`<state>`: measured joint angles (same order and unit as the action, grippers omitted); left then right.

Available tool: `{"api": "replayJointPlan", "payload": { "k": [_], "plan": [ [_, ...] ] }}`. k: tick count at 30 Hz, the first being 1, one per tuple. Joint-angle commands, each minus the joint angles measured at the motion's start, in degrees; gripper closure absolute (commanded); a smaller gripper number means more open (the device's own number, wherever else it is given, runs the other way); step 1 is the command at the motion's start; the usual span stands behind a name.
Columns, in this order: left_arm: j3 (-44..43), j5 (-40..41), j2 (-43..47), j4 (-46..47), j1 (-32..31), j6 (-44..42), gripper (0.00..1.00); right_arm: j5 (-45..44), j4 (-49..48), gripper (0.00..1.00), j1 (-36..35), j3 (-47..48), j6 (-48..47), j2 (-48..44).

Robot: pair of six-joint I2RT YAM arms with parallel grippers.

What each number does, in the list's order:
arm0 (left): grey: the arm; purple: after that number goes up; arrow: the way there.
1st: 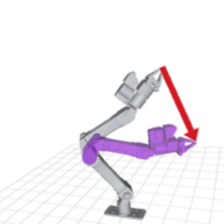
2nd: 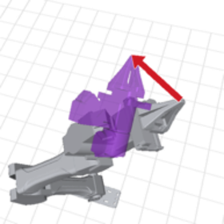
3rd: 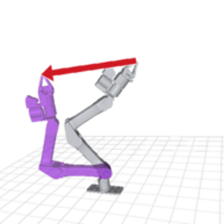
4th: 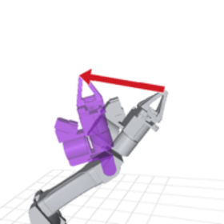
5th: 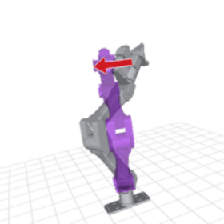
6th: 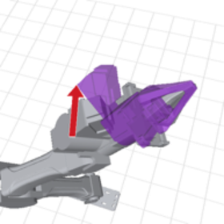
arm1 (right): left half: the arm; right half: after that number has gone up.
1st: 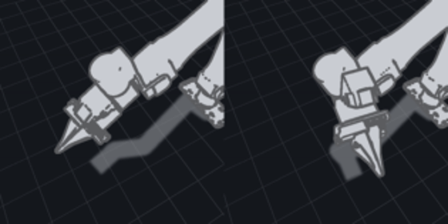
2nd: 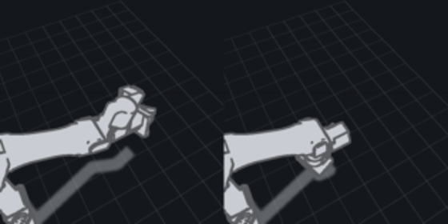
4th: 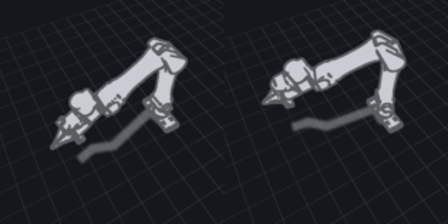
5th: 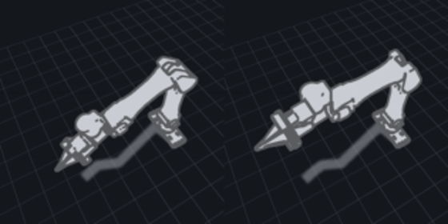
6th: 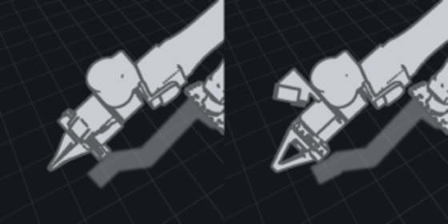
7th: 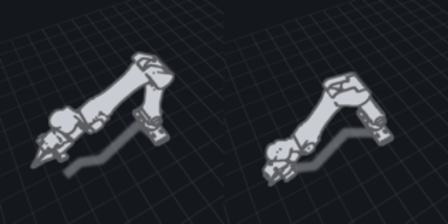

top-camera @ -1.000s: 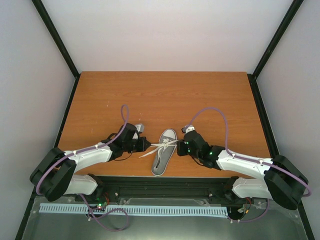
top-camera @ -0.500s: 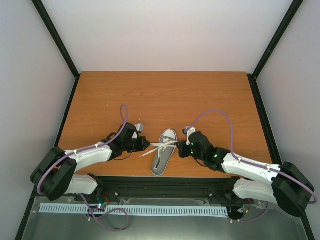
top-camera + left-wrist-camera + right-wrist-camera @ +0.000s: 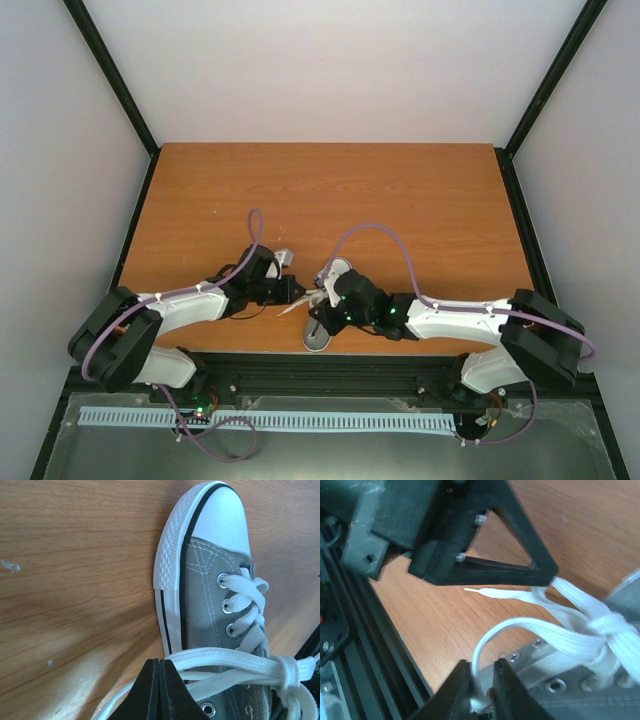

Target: Tie the shoes

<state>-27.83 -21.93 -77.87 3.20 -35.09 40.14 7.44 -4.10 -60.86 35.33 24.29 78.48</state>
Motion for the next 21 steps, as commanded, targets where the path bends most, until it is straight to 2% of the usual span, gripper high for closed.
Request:
{"api": "replayJointPlan", "payload": {
  "k": [1,7,9,11,13,16,21],
  "plan": [
    [-2.5,-2.1,-0.9,2.2,0.6,-2.4,0.99,-3.1,1.3,0.77,-0.5,0.1,-0.2,-2.2],
    [-2.9,-3.0,-1.9,2.3,0.6,-3.2,0.99,-6.8,9.8,0.29,-0.4,-0.2,-1.9,-12.4],
    [-3.1,-3.1,-2.1,2.4,0.6,-3.4,0.99,-8.9,13.0,0.18,0.5,-0.4,-1.8,-15.9],
    [-3.2,-3.1,-2.4,2.4,0.6,-3.4,0.99,-9.5,14.1,0.12,2.4,-1.2,-1.5,-19.7],
    [-3.2,-3.2,-2.6,2.6,0.6,-3.3,0.99,-8.4,13.3,0.08,5.5,-2.9,-1.1,-22.8],
    [-3.3,-3.3,-2.9,2.8,0.6,-3.3,0.99,-4.2,11.1,0.09,12.1,-5.5,-0.2,-25.3],
    [-3.2,-3.2,-2.6,2.6,0.6,-3.1,0.99,7.9,4.4,0.25,20.1,-8.5,-0.1,-20.5]
  ]
}}
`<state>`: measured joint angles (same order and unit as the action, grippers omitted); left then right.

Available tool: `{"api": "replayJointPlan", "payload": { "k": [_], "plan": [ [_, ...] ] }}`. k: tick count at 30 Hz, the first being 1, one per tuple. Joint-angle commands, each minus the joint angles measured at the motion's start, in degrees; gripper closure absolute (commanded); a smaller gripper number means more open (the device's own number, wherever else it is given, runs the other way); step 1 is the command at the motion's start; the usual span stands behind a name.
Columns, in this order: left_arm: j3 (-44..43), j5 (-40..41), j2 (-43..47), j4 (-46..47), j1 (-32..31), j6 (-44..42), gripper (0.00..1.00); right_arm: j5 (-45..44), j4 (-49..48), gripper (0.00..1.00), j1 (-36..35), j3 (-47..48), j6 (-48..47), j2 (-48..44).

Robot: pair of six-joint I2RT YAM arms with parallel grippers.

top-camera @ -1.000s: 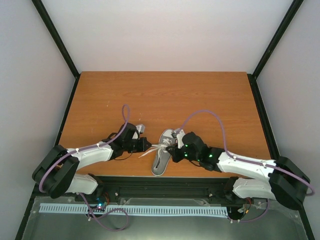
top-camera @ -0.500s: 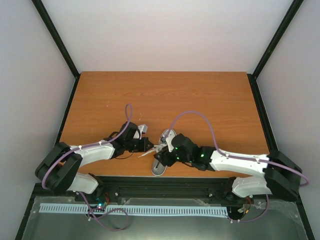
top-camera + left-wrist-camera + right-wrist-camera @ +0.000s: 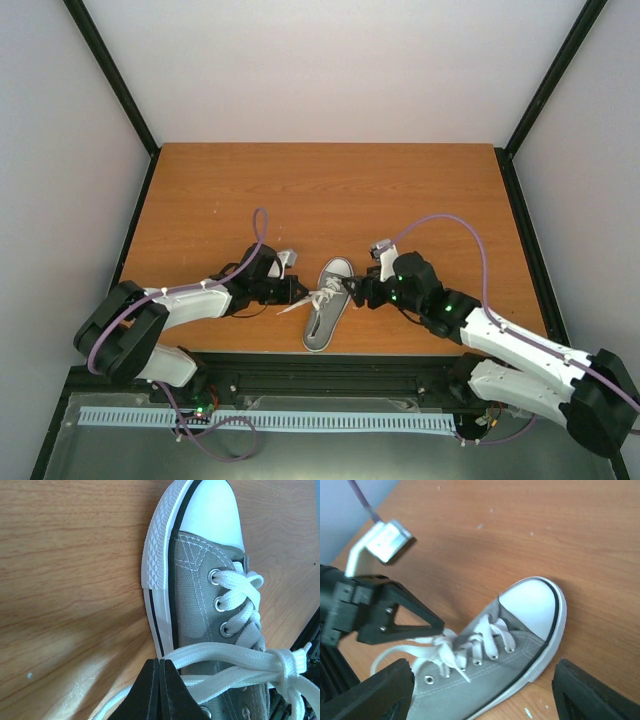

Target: Tie the shoes

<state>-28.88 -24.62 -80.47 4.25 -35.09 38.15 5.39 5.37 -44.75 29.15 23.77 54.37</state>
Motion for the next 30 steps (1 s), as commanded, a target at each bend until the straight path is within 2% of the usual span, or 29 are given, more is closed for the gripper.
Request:
{"api": "replayJointPlan", "payload": {
  "k": [1,6,12,19,24,29,30],
  "plan": [
    [-2.1,-0.4,0.1,1.5,0.6,-1.1,0.99,12.3,-6.8,0.27,4.7,-2.7,0.4,5.1],
    [-2.0,-0.3,0.4,1.5,0.6,-0.8,0.99,20.6,-13.9,0.35,5.5,-2.5,-0.1,12.7],
    [-2.1,-0.5,0.4,1.8,0.6,-0.5,0.99,23.8,-18.4,0.44,5.6,-0.9,-0.8,19.3],
    [-2.4,-0.7,0.5,1.5,0.6,-0.6,0.99,26.7,-18.9,0.65,5.6,1.2,-2.7,25.0],
    [-2.6,-0.7,0.7,1.9,0.6,-0.3,0.99,25.2,-18.8,0.96,5.6,0.6,-2.3,24.4],
    [-3.0,-1.6,1.5,3.6,0.6,0.7,0.99,17.2,-13.0,0.97,5.7,-0.5,-0.9,20.9],
    [-3.1,-1.8,1.6,3.8,0.6,0.9,0.94,16.1,-12.4,0.97,5.7,-1.0,-0.5,20.3]
  ]
}}
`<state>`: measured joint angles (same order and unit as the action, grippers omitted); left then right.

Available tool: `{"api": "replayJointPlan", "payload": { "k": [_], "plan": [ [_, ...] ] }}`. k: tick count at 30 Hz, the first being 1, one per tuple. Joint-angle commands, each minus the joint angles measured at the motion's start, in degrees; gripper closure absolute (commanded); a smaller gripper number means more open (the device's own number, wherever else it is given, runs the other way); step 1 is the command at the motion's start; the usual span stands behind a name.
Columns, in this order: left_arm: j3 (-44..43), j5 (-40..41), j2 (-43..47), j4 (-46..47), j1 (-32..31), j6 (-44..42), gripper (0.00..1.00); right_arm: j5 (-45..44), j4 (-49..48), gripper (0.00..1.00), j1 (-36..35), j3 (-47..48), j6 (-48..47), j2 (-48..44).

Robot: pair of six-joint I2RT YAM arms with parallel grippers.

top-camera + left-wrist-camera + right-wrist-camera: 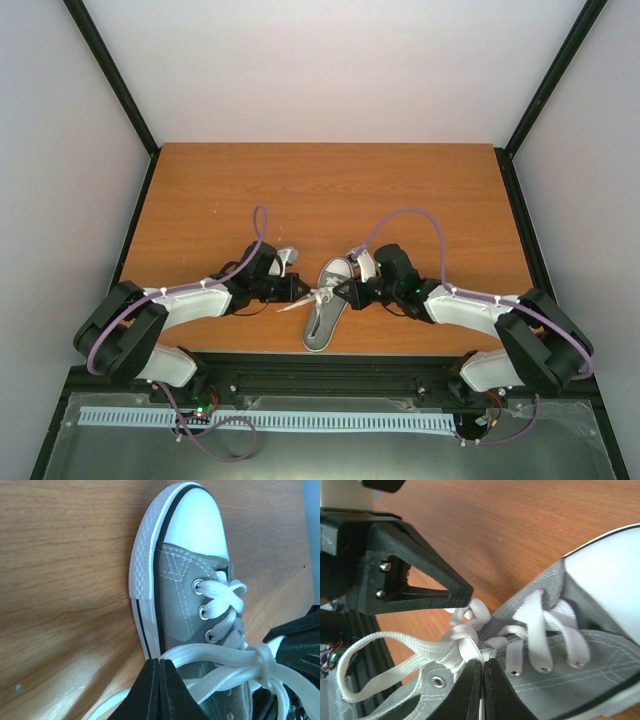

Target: Tie the shoes

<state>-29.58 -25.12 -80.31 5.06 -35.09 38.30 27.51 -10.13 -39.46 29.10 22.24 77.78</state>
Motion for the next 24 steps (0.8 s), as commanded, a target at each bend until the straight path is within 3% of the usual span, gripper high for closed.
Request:
{"api": "replayJointPlan", "payload": {
  "k": [1,7,11,16,24],
  "plan": [
    [-2.6,-1.4,1.7,3.2,0.6,0.8,0.88,-7.0,3.7,0.97,0.4,-1.5,1.4,-3.8],
    [-2.1,0.4,4.4,2.9,0.6,1.2,0.61,-10.0,5.7,0.97,0.6,-4.7,3.3,-7.6],
    [-1.2,0.5,4.9,3.5,0.6,1.9,0.5,-11.7,7.1,0.97,0.7,-5.5,3.9,-8.9],
    [-0.3,-0.4,4.3,4.7,0.6,2.7,0.49,-12.2,7.3,0.97,0.7,-6.3,4.5,-9.3],
    [0.0,-6.1,0.2,7.4,0.5,2.6,0.6,-12.4,7.4,0.97,0.7,-6.1,5.0,-9.6]
  ]
}}
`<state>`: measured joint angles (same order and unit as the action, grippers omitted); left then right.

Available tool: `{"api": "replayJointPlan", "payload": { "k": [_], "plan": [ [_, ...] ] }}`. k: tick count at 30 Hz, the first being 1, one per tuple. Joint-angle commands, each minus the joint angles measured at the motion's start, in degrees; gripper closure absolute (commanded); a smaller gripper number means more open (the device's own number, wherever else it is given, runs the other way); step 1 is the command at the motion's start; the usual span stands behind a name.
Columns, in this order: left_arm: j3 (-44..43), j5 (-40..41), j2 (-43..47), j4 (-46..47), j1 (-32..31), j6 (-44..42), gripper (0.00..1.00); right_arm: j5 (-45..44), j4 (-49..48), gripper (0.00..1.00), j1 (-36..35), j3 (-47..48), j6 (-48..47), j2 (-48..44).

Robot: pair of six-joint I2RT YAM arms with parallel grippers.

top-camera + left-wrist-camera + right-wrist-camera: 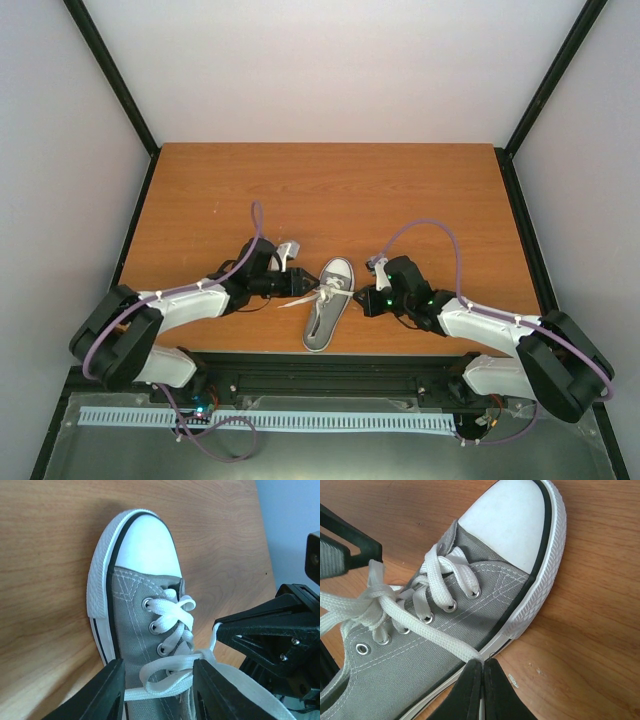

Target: Tie the shoes

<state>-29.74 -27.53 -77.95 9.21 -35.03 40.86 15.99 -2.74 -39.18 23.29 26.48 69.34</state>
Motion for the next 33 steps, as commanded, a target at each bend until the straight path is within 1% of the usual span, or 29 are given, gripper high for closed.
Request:
{"api": "replayJointPlan", "payload": {
  "k": [1,7,8,9,10,13,14,15,17,20,22,24,27,31,33],
  "plan": [
    [0.1,-4.2,-2.9,3.6,0.5,0.1,0.62,-0.8,0.0,0.97,0.4,-0.2,0.8,-1.3],
    [-0.2,-5.5,-4.9,5.6,0.5,1.1,0.77,-1.1,0.7,0.97,0.4,0.1,0.7,-2.0],
    [-0.2,-5.5,-4.8,5.7,0.5,1.2,0.8,-1.2,1.0,0.94,0.4,0.2,0.6,-2.4],
    [-0.1,-5.3,-4.6,5.7,0.5,1.3,0.85,-1.4,1.5,0.89,0.4,0.5,0.3,-2.8],
    [0.0,-5.1,-4.3,5.7,0.5,1.4,0.88,-1.8,2.3,0.78,0.4,0.9,0.0,-3.3],
    [0.4,-4.6,-3.5,5.4,0.5,1.4,0.96,-4.1,6.0,0.4,0.0,3.2,-1.2,-5.7],
    [0.6,-4.5,-3.2,5.3,0.5,1.5,0.98,-5.0,7.3,0.32,-0.6,4.1,-1.5,-6.7],
    [0.8,-4.2,-2.9,5.3,0.5,1.7,0.99,-6.3,8.1,0.25,-1.7,5.2,-1.9,-7.8],
    [1.0,-3.7,-2.2,5.1,0.5,1.7,0.99,-10.0,9.4,0.19,-5.0,8.0,-2.5,-9.0],
    [0.9,-3.2,-1.8,4.6,0.5,1.5,0.99,-17.4,10.8,0.17,-11.3,12.2,-3.2,-7.8],
    [0.8,-3.1,-1.6,4.5,0.5,1.5,0.99,-21.6,11.3,0.17,-15.3,14.7,-3.2,-4.6],
    [0.7,-3.1,-1.5,4.4,0.5,1.6,0.99,-24.1,10.6,0.18,-18.4,16.6,-3.1,-1.0],
    [0.7,-2.8,-1.3,4.2,0.5,1.7,0.99,-27.2,10.0,0.19,-21.2,18.5,-2.7,3.6],
    [0.8,-2.4,-0.8,3.6,0.5,1.6,0.99,-29.0,10.9,0.29,-22.7,20.2,-2.2,7.3],
    [0.7,-2.2,-0.5,3.3,0.5,1.5,0.99,-30.1,11.7,0.38,-23.3,20.7,-1.8,8.2]
  ]
}}
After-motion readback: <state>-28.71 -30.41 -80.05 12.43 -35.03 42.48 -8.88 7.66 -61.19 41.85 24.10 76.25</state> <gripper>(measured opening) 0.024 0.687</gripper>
